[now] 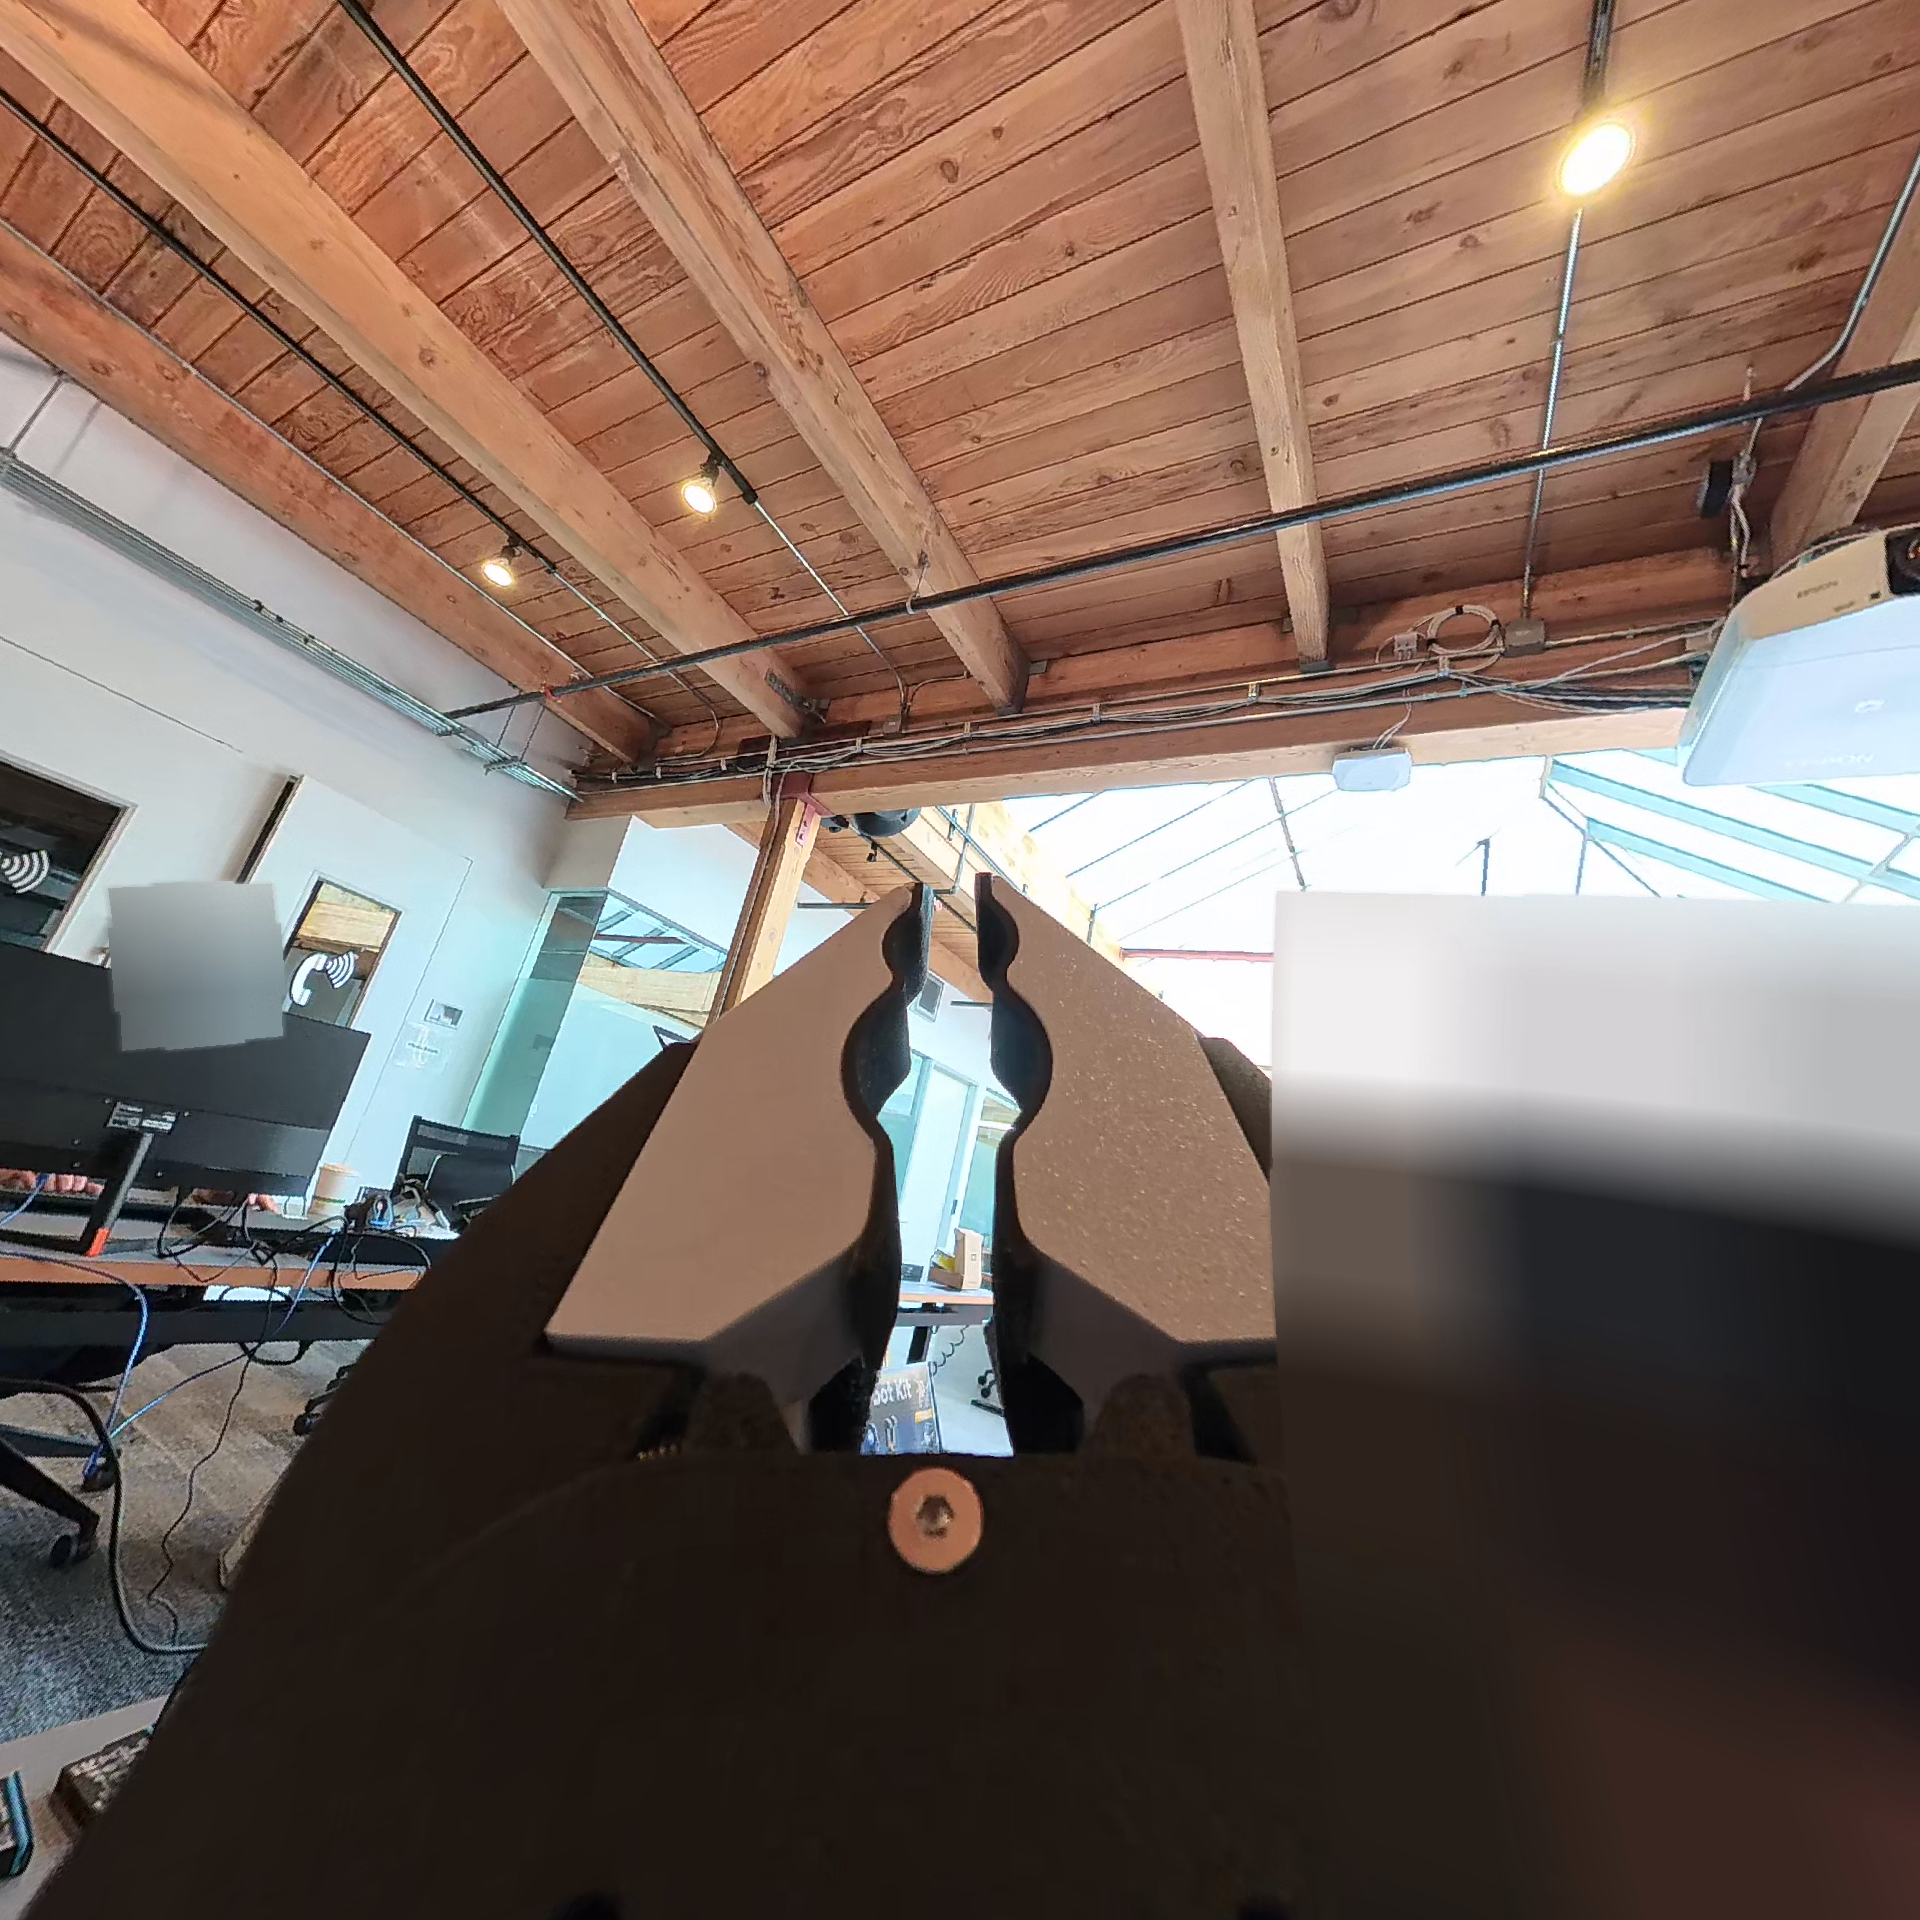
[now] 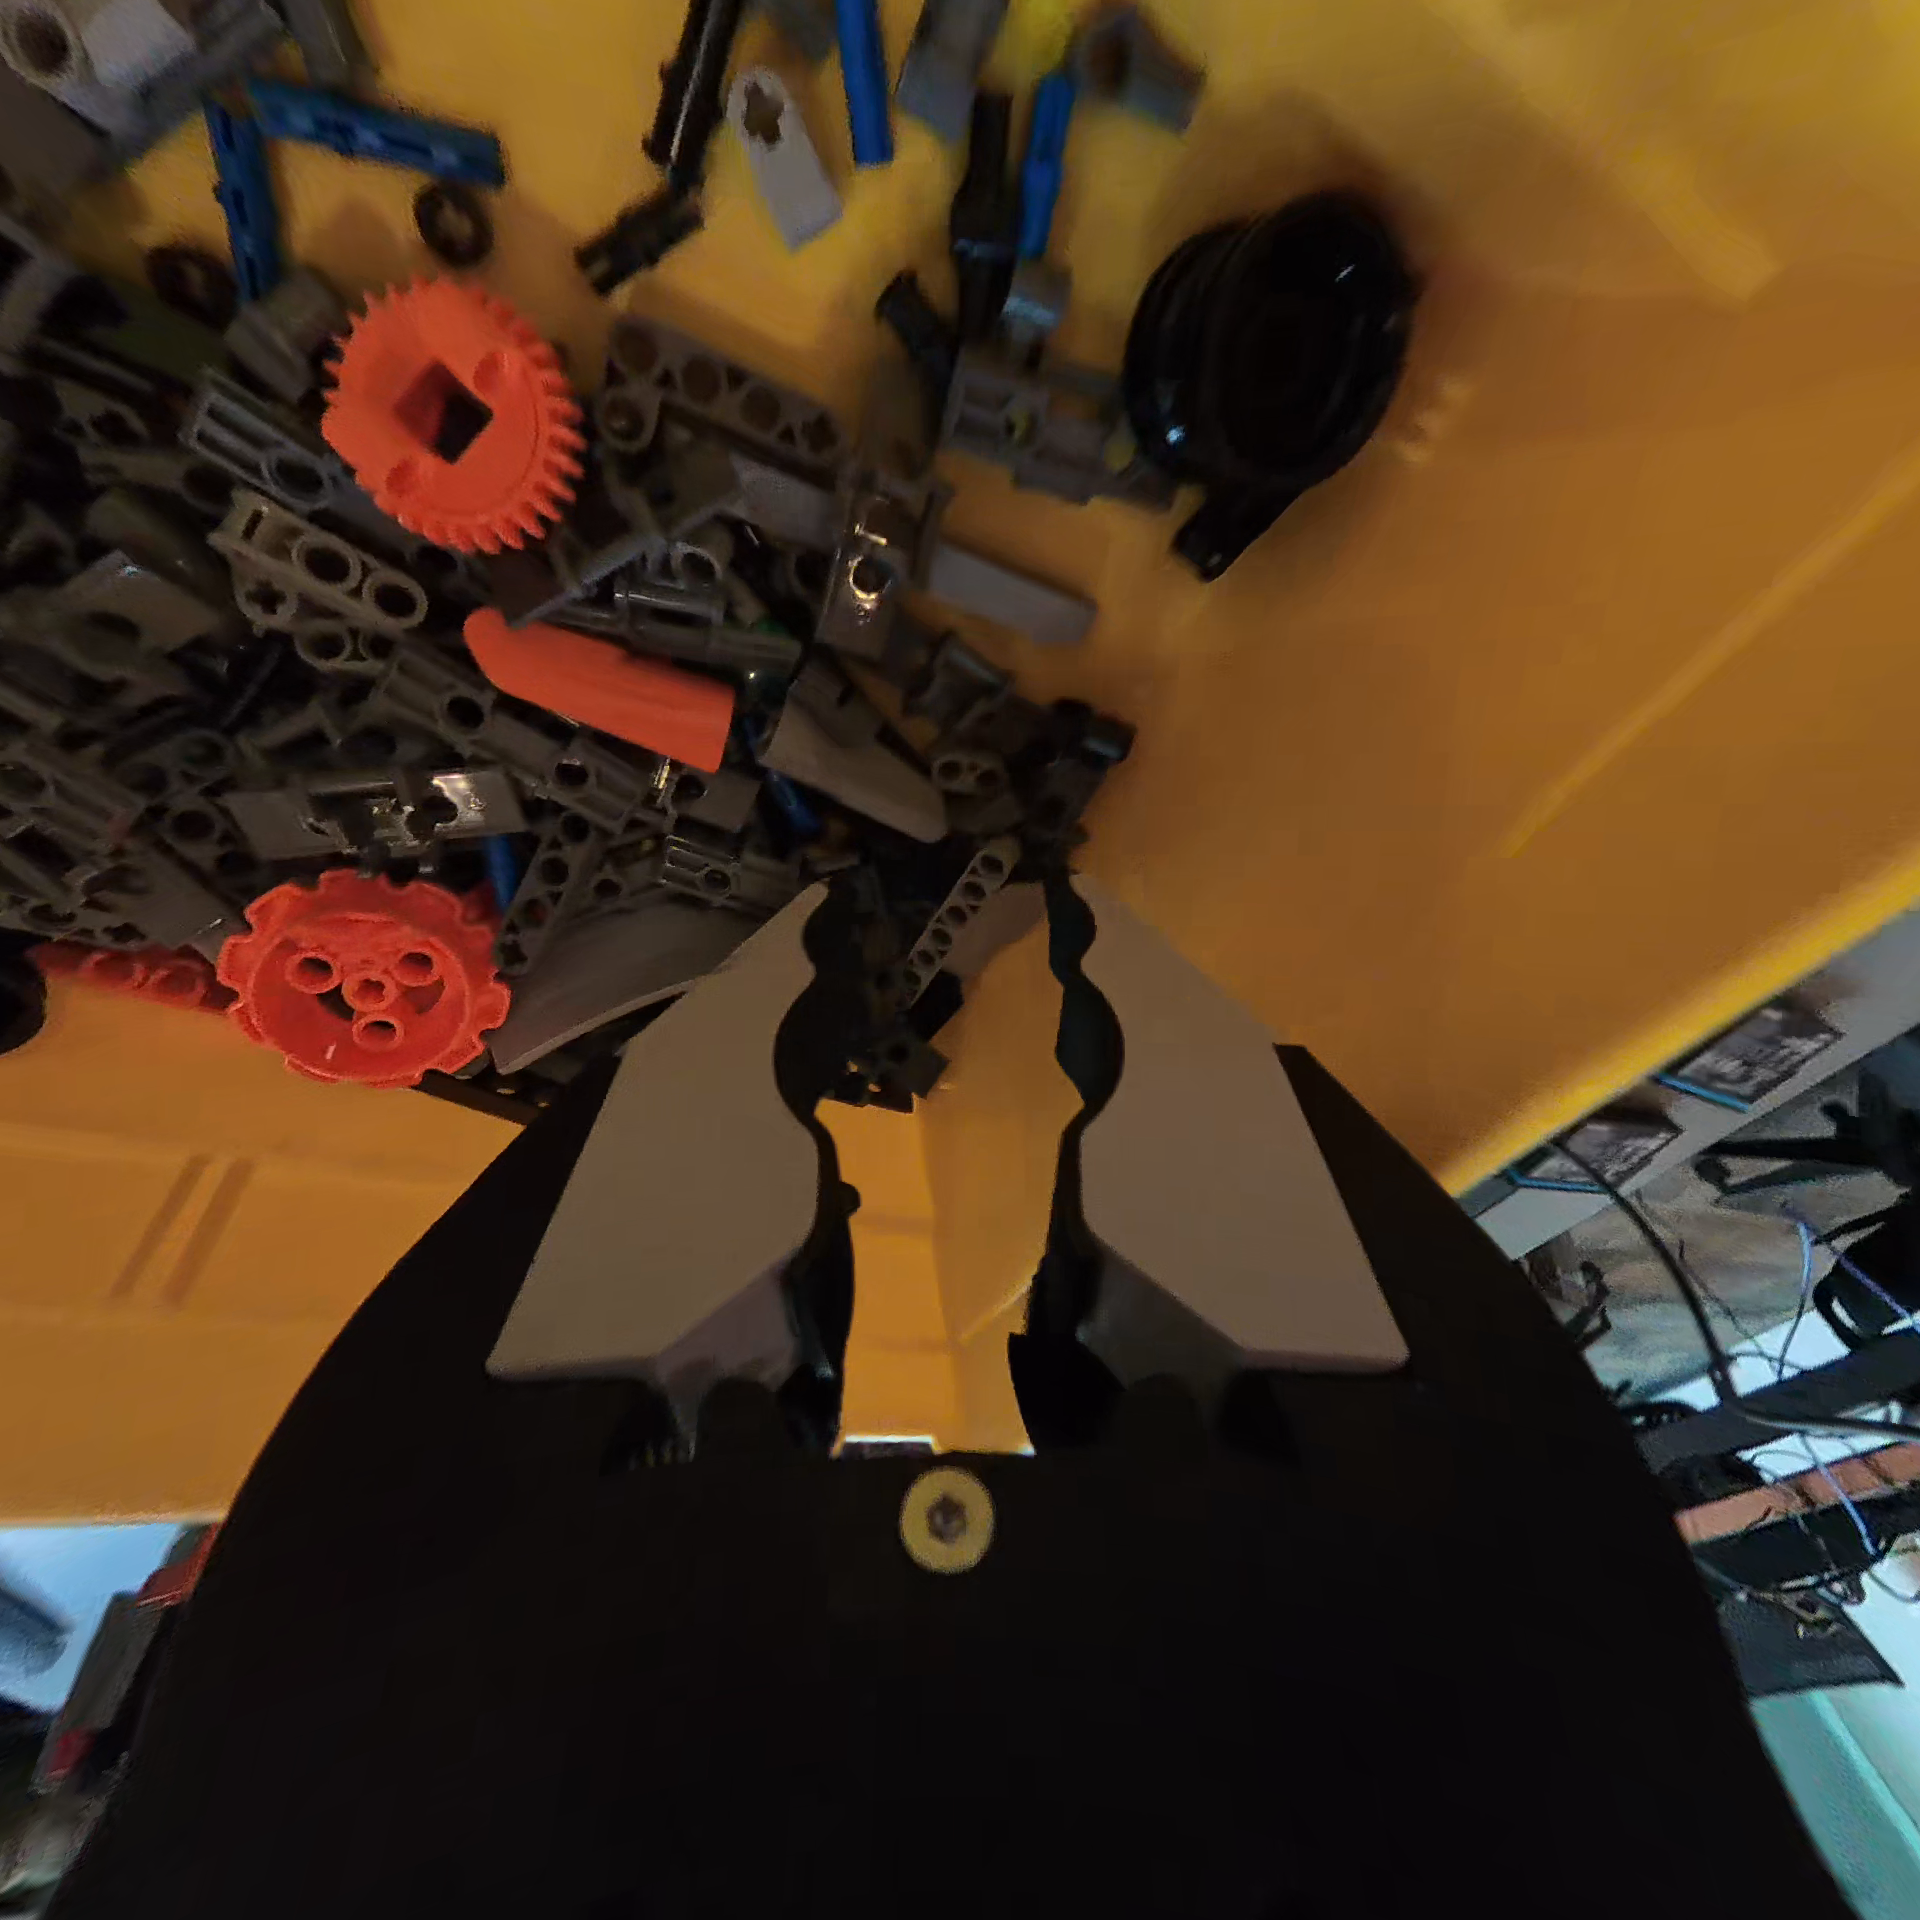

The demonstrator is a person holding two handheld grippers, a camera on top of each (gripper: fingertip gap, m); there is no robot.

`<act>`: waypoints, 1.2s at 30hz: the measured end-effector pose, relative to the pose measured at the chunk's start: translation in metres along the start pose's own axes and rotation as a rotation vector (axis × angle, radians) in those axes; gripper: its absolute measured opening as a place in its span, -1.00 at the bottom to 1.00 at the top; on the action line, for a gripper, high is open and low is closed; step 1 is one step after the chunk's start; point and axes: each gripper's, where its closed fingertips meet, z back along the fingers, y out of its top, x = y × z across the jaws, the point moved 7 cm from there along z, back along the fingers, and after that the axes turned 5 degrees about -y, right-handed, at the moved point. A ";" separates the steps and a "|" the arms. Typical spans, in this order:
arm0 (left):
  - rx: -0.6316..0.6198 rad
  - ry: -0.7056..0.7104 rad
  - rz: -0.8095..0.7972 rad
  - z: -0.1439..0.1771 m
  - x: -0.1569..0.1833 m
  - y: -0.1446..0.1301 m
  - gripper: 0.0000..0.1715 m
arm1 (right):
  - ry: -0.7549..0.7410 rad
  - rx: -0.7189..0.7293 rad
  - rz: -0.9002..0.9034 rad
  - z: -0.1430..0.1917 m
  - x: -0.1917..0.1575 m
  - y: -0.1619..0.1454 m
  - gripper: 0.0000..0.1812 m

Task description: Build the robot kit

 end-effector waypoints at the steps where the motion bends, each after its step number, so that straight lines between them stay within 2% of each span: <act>1: -0.001 0.000 0.001 0.000 0.000 0.000 -0.93 | 0.006 -0.022 -0.011 -0.004 -0.002 -0.001 -0.55; 3: -0.001 -0.001 0.005 0.000 -0.001 -0.001 -0.93 | -0.003 -0.055 -0.029 -0.009 -0.004 0.001 -0.51; 9: -0.001 -0.003 0.003 0.000 0.000 -0.001 -0.93 | -0.031 -0.112 -0.059 -0.015 -0.007 0.003 -0.55; 10: 0.001 -0.004 0.003 0.000 0.000 0.000 -0.93 | -0.029 -0.127 -0.055 -0.015 -0.007 0.002 -0.65; 11: 0.002 -0.005 0.004 0.000 0.000 0.000 -0.93 | -0.040 -0.165 -0.031 -0.018 -0.007 -0.002 -0.85; 16: 0.009 -0.007 0.001 0.001 0.001 0.001 -0.93 | -0.053 -0.143 0.001 -0.013 -0.004 -0.006 -0.91; 20: 0.009 -0.006 -0.001 0.000 0.001 0.001 -0.93 | -0.068 0.014 -0.031 0.013 0.006 0.004 -0.91; 26: 0.002 -0.007 0.002 -0.001 0.001 -0.001 -0.93 | 0.007 0.338 -0.104 0.040 0.017 0.042 -0.90; 27: 0.003 -0.007 0.001 -0.001 0.001 -0.001 -0.93 | 0.037 0.377 -0.114 0.042 0.018 0.047 -0.87; 29: 0.006 -0.006 0.000 0.000 0.001 0.000 -0.93 | 0.093 0.396 -0.129 0.044 0.017 0.050 -0.67; 31: 0.010 -0.007 0.002 0.000 0.001 0.001 -0.93 | 0.141 0.415 -0.094 0.047 0.013 0.048 -0.60; 33: 0.012 -0.008 0.003 0.001 0.001 0.001 -0.93 | 0.200 0.420 0.003 0.050 0.000 0.042 -0.57; 36: 0.011 -0.011 0.001 0.000 0.002 0.001 -0.93 | 0.239 0.373 0.166 0.043 -0.025 0.029 -0.40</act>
